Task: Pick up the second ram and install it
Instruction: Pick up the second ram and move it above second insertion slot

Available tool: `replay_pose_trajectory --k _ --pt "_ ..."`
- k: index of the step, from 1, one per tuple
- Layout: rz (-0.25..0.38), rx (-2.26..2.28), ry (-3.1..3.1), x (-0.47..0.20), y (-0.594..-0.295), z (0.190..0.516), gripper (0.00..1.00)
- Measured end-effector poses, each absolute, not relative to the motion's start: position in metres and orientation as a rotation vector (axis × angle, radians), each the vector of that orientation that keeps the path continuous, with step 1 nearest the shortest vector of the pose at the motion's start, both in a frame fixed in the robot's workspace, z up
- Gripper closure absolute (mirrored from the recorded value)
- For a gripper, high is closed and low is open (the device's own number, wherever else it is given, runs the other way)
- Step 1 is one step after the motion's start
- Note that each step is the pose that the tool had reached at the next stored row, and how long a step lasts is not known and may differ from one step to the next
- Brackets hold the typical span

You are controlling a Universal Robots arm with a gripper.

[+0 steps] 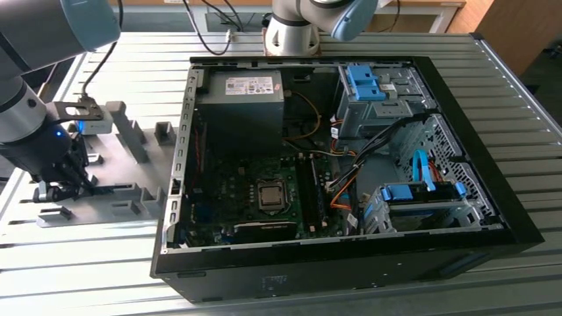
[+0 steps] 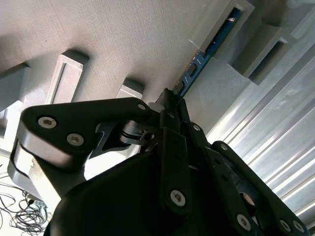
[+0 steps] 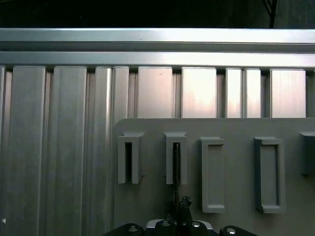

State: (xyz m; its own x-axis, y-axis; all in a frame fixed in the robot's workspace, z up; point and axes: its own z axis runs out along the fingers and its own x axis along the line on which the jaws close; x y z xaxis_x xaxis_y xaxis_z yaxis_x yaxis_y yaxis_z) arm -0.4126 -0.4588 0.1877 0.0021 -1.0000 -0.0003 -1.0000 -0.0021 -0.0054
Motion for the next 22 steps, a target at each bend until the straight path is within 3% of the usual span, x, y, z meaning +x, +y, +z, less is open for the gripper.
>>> replay_pose_trajectory --k 22 --pt "-0.006 -2.208 2.229 -0.4125 -0.4588 0.1951 0.86"
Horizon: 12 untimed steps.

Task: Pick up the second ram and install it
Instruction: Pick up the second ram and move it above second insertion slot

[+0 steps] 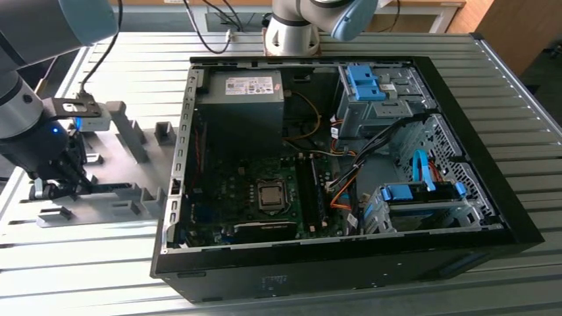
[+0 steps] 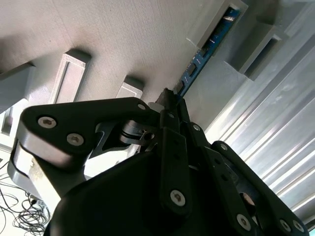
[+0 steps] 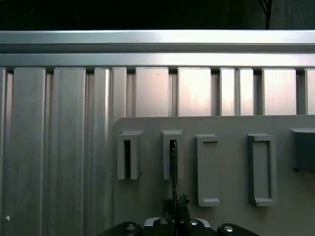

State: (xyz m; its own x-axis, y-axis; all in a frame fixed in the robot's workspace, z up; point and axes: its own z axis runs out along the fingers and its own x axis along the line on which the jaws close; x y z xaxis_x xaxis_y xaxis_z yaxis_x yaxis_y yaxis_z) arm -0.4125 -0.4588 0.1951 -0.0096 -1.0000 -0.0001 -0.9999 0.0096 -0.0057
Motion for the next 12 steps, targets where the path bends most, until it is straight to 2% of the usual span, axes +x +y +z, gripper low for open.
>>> replay_pose_trajectory --k 12 --pt "-0.006 -2.201 2.236 -0.4126 -0.4588 0.1953 0.86"
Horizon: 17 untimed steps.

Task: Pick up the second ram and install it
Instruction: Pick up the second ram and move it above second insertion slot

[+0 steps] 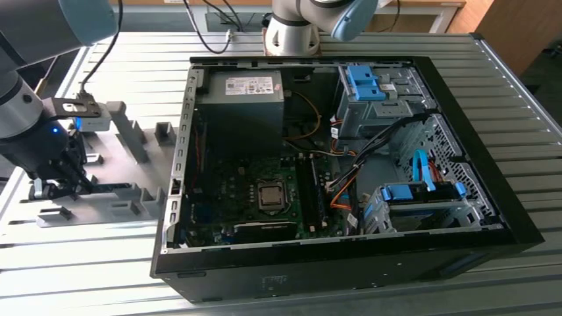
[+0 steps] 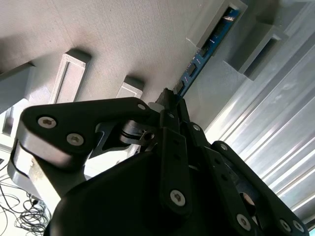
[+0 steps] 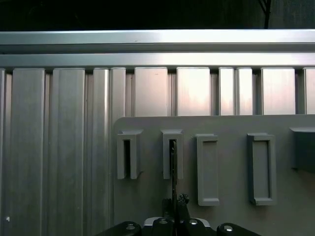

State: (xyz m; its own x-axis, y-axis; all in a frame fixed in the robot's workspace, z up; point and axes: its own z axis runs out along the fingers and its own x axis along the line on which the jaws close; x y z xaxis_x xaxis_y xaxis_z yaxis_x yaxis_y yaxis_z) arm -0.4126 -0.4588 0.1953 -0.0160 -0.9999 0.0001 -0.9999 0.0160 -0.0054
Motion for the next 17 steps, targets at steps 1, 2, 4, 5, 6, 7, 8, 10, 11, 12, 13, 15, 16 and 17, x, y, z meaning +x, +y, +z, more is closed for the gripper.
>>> replay_pose_trajectory --k 1,2,4,5,6,7,8,10,11,12,13,15,16,17 --pt "-0.006 -2.200 2.237 -0.413 -0.459 0.195 0.86" --pt "-0.006 -2.200 2.237 -0.413 -0.459 0.196 0.86" --pt "-0.006 -2.199 2.239 -0.413 -0.459 0.197 0.86" --pt "-0.006 -2.198 2.239 -0.413 -0.459 0.197 0.86" --pt "-0.006 -2.197 2.240 -0.413 -0.459 0.198 0.86" --pt "-0.006 -2.197 2.241 -0.413 -0.459 0.198 0.86" --pt "-0.006 -2.196 2.241 -0.413 -0.459 0.199 0.86" --pt "-0.006 -2.195 2.242 -0.413 -0.459 0.201 0.86" --pt "-0.006 -2.194 2.243 -0.413 -0.459 0.202 0.86" --pt "-0.006 -2.194 2.243 -0.413 -0.459 0.203 0.86" --pt "-0.006 -2.193 2.244 -0.413 -0.459 0.203 0.86" --pt "-0.006 -2.192 2.245 -0.413 -0.459 0.205 0.86" --pt "-0.006 -2.191 2.246 -0.413 -0.459 0.206 0.86" --pt "-0.006 -2.191 2.246 -0.413 -0.459 0.207 0.86"
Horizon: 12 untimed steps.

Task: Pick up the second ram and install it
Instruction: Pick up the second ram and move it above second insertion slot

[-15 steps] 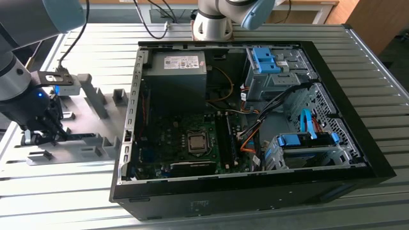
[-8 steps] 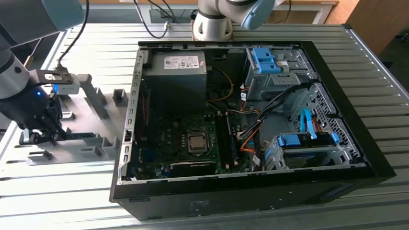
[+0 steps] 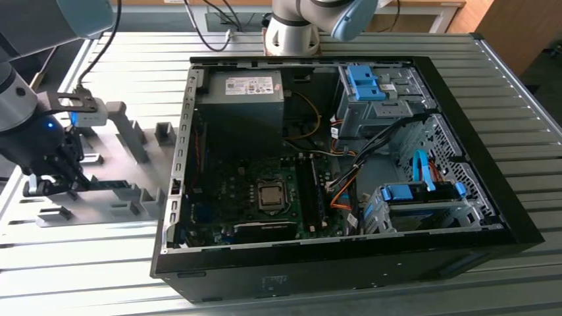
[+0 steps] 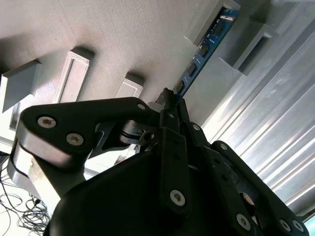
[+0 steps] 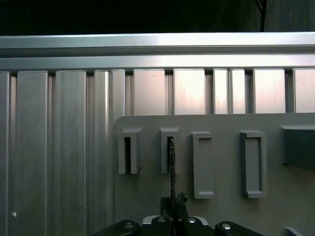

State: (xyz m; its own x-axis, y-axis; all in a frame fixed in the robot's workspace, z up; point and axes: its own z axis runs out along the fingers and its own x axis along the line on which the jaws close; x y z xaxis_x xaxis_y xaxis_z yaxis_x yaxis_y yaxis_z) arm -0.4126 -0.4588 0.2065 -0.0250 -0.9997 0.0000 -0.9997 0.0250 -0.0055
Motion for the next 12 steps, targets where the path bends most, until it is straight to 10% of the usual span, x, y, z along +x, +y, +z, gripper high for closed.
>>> replay_pose_trajectory --k 12 --pt "-0.006 -2.184 2.253 -0.4126 -0.4588 0.2157 0.86"
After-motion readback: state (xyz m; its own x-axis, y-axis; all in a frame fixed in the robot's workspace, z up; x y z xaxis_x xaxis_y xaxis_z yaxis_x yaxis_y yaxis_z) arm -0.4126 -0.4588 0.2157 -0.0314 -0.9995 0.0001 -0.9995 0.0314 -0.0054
